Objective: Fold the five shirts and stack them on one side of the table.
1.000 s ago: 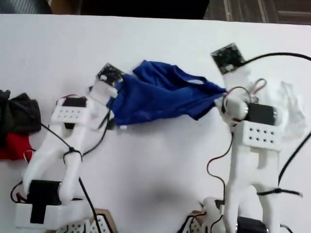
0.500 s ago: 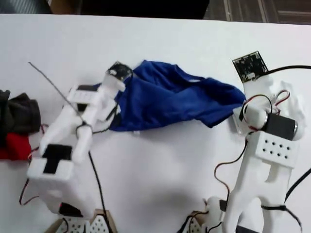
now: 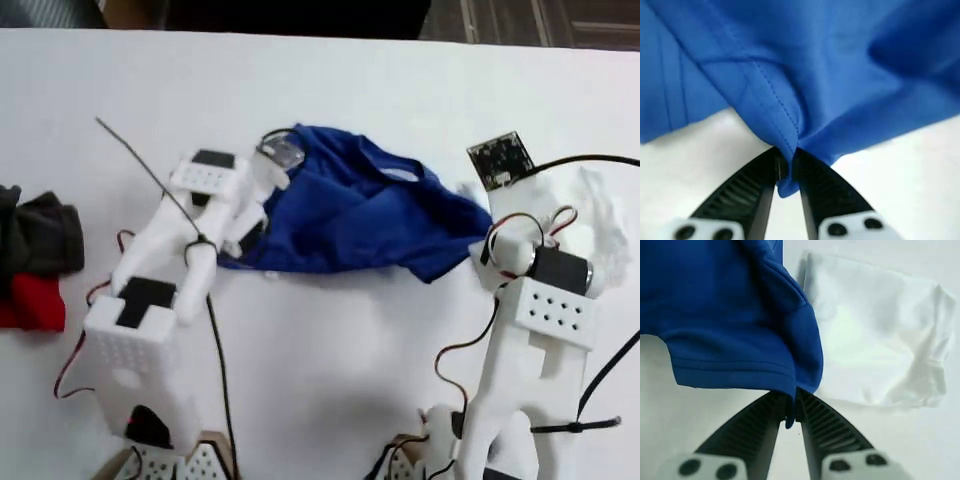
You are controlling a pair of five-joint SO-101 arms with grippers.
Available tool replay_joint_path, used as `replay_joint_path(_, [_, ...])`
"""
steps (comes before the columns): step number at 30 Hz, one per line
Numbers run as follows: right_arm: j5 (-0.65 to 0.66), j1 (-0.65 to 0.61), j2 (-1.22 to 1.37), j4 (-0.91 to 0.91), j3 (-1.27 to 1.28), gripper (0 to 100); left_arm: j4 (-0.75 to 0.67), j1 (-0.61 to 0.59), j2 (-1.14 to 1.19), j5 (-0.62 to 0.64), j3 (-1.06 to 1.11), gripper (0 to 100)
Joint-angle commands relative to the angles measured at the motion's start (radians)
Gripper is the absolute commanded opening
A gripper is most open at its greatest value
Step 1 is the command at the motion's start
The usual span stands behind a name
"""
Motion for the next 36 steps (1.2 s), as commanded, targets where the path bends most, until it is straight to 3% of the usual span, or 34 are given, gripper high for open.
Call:
replay_joint_path(1, [0.009,0.005,-0.047,-0.019,-0.005,2.1,0.115,-0.014,-0.006,-0.008,-0.113,3])
replay_joint_path(11, [0.009,0.005,-0.07,-0.01,-0.008,2.1,0.485,-0.081,-0.009,-0.006,-0.386,3])
replay_joint_path(19, [0.009,-0.002,-0.283,0.139,-0.003,2.1,0.456,-0.064,-0.08,-0.075,-0.056,3])
replay_joint_path(25, [0.009,-0.001,-0.348,0.156,0.017,2.1,0.446,-0.078,-0.21,-0.17,-0.012,21])
replay_joint_path(28, [0.009,-0.001,-0.348,0.151,0.06,2.1,0.433,-0.095,-0.281,-0.198,-0.013,23])
replay_joint_path(31, [0.009,-0.001,-0.352,0.143,0.098,2.1,0.39,-0.095,-0.287,-0.199,0.024,23])
replay_joint_path(36, [0.009,-0.001,-0.355,0.11,0.135,2.1,0.199,-0.086,-0.287,-0.196,0.17,23])
